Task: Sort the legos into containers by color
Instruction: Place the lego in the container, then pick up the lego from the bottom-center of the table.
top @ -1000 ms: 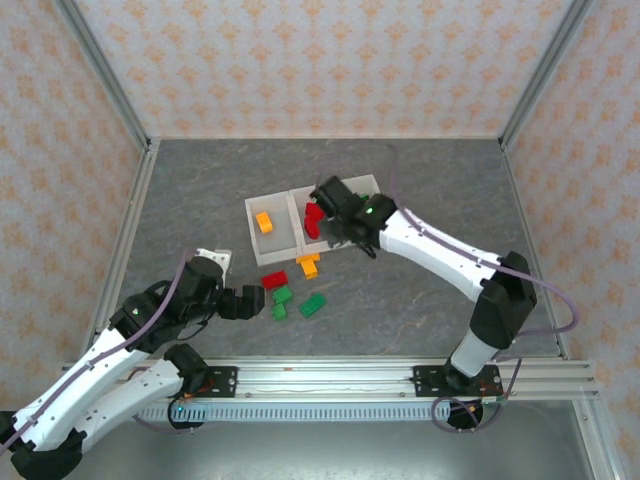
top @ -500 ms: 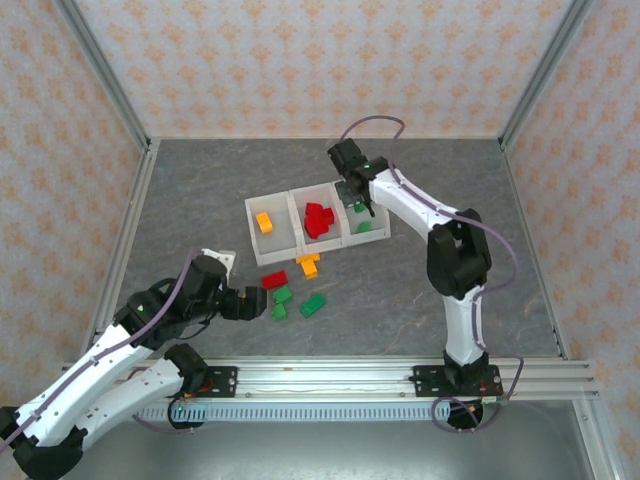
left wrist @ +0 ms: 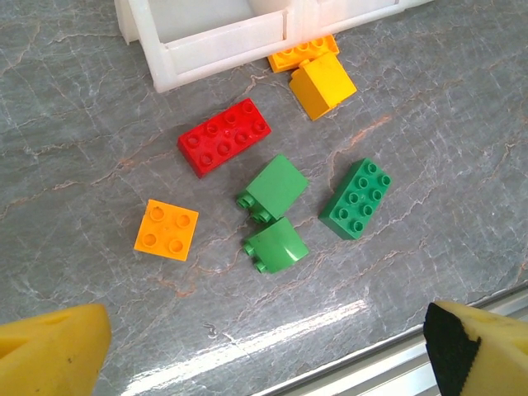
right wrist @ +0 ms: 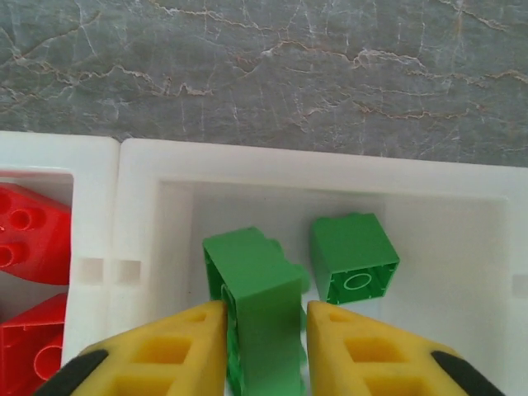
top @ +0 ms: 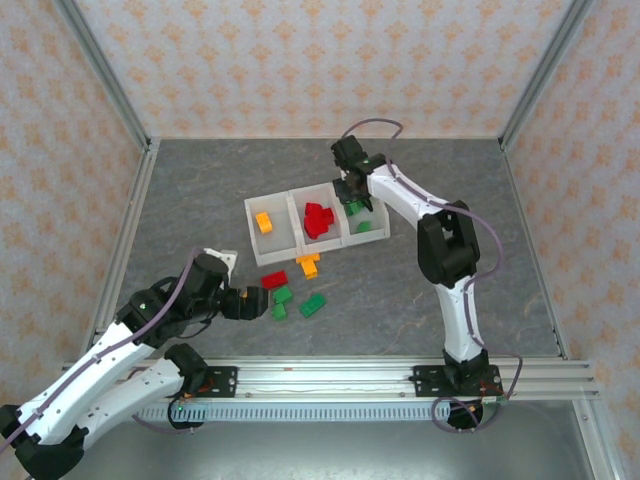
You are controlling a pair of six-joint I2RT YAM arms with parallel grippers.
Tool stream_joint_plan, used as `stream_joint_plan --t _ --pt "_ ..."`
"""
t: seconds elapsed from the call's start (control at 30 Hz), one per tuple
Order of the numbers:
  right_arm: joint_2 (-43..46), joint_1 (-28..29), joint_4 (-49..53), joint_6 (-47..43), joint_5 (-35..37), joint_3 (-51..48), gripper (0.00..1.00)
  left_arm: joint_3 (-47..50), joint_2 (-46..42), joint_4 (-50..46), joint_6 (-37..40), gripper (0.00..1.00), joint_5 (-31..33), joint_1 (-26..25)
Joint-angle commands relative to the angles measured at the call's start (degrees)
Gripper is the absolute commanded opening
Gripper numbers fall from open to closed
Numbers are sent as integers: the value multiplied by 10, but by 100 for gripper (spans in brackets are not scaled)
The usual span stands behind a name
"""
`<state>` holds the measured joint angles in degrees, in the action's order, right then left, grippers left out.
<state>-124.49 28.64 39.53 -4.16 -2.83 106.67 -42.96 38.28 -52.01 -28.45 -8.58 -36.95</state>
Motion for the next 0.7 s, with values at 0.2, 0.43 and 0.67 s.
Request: stream_joint_plan --t 0.2,0.43,0.67 --pt "103 -3 -29 42 -78 -80 61 3 -6 11 9 99 -2 5" --pt "263 2 -54 108 -96 -227 85 4 -7 12 8 99 -2 6" --pt "411 45 -44 165 -98 -362 90 4 -4 13 9 99 -3 6"
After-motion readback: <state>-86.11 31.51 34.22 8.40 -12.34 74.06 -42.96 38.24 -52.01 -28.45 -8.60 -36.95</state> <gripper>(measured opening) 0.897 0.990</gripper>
